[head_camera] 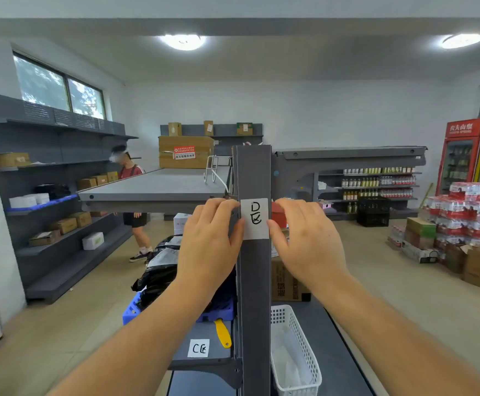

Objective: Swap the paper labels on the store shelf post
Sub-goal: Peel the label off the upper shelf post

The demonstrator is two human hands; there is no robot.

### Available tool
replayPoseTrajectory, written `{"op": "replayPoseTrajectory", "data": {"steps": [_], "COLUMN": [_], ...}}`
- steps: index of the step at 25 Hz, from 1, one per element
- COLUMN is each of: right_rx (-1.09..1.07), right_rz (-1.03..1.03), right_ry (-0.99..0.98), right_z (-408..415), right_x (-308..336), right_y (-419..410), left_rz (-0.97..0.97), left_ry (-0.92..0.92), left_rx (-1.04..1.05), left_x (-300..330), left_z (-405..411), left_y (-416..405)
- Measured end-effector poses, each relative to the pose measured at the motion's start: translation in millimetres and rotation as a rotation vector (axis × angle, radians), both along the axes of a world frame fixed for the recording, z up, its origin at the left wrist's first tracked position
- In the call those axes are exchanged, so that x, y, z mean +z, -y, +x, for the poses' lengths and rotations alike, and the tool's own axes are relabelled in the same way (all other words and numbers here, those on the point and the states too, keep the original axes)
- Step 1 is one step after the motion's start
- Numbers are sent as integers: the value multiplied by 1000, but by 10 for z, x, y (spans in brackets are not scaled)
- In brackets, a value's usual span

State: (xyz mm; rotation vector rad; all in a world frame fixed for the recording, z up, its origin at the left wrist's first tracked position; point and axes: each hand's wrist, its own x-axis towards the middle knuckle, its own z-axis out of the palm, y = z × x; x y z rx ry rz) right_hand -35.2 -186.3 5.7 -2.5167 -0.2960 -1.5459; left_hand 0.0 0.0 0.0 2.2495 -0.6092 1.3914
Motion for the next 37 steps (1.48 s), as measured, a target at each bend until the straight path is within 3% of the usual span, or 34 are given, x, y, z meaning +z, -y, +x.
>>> {"op": "replayPoseTrajectory", "data": {"steps": [23,37], "right_rx": [226,232], "right_rz": [108,96], "right_ry": [142,123], "right_z": [371,355], "right_x": [-94,-84], "right_y": [-16,-3], "left_rz": [-274,-396], "left_ry": [54,-105], "left_rx": [-148,-130], "left_x": [-56,76], "left_z": [160,65], "left_y": [227,331]}}
